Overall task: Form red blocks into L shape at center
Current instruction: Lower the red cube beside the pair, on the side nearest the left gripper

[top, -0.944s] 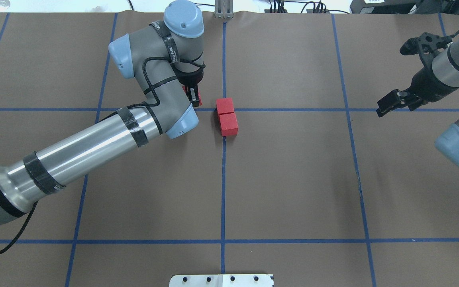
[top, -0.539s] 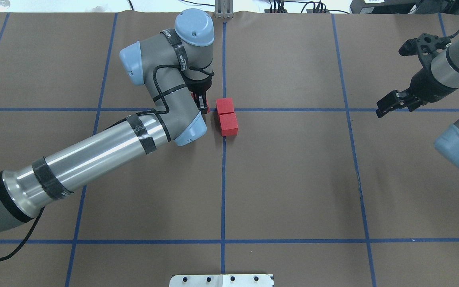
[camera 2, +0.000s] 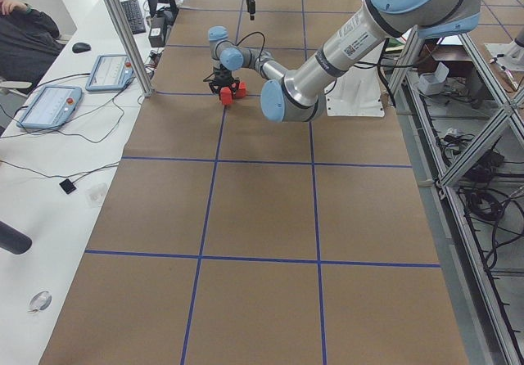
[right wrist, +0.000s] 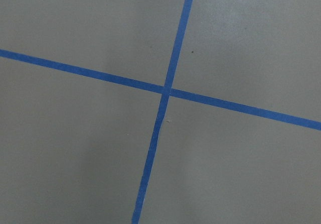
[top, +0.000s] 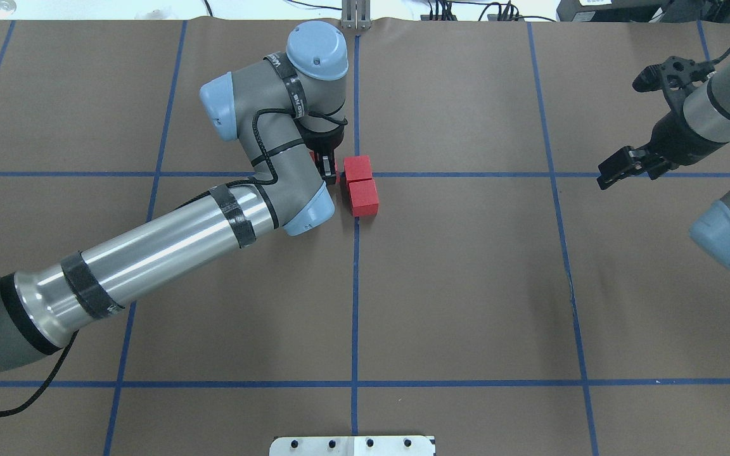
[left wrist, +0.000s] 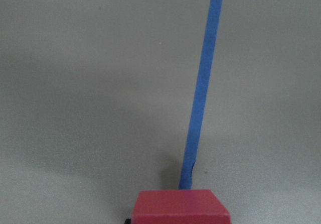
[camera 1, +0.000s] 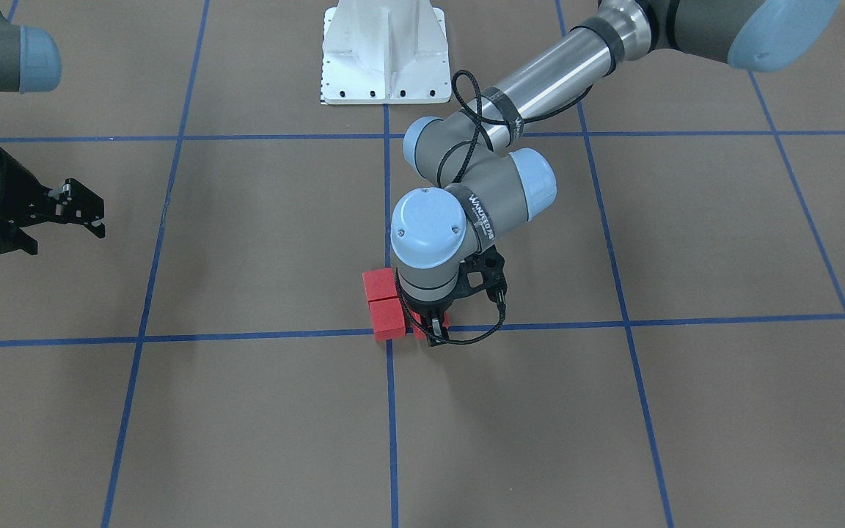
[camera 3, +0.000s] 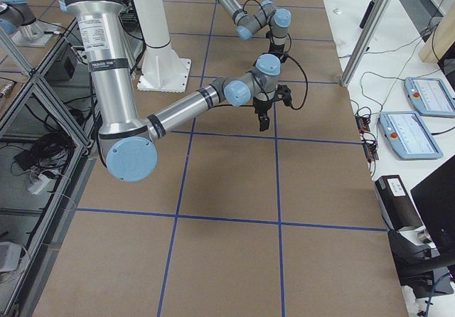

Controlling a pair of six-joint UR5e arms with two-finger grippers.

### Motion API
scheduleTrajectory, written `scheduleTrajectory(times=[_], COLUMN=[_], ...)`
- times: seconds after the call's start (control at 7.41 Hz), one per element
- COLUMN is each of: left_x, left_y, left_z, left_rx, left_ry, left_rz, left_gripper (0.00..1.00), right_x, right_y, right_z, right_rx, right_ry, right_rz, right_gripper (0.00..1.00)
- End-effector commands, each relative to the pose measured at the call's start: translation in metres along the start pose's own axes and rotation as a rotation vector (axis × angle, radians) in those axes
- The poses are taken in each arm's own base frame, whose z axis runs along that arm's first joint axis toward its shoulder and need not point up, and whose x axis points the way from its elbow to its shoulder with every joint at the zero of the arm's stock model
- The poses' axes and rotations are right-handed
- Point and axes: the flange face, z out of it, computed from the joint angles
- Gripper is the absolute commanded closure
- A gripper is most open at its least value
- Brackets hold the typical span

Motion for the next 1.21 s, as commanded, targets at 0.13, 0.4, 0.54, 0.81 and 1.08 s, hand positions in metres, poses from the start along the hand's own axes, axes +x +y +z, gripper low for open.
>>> scheduleTrajectory(times=[0.13,0.4,0.54,0.81,1.08], left_x=[-0.003,-0.005,-0.005,-0.007,-0.012], left_y=[0.007,0.01,0.011,0.01,0.012], left_z=[-0.003,-0.003,-0.004,-0.001,0.003], left_rx=[-0.021,-0.037,-0.043,-0.04,-0.04], left_ry=[0.006,0.01,0.012,0.007,0.001], left_rz=[0.012,0.023,0.027,0.028,0.035], left_gripper=[1.0,1.0,1.0,1.0,1.0], right_x=[-0.001,-0.001,-0.001,-0.002,-0.002], right_y=[0.0,0.0,0.0,0.001,0.001], right_z=[0.0,0.0,0.0,-0.001,-0.001], right_rx=[-0.001,0.0,0.0,0.001,0.001], right_ry=[-0.001,-0.001,-0.001,-0.003,-0.003], right_rz=[-0.002,-0.003,-0.003,-0.003,-0.003], right_gripper=[0.01,0.01,0.01,0.01,0.01])
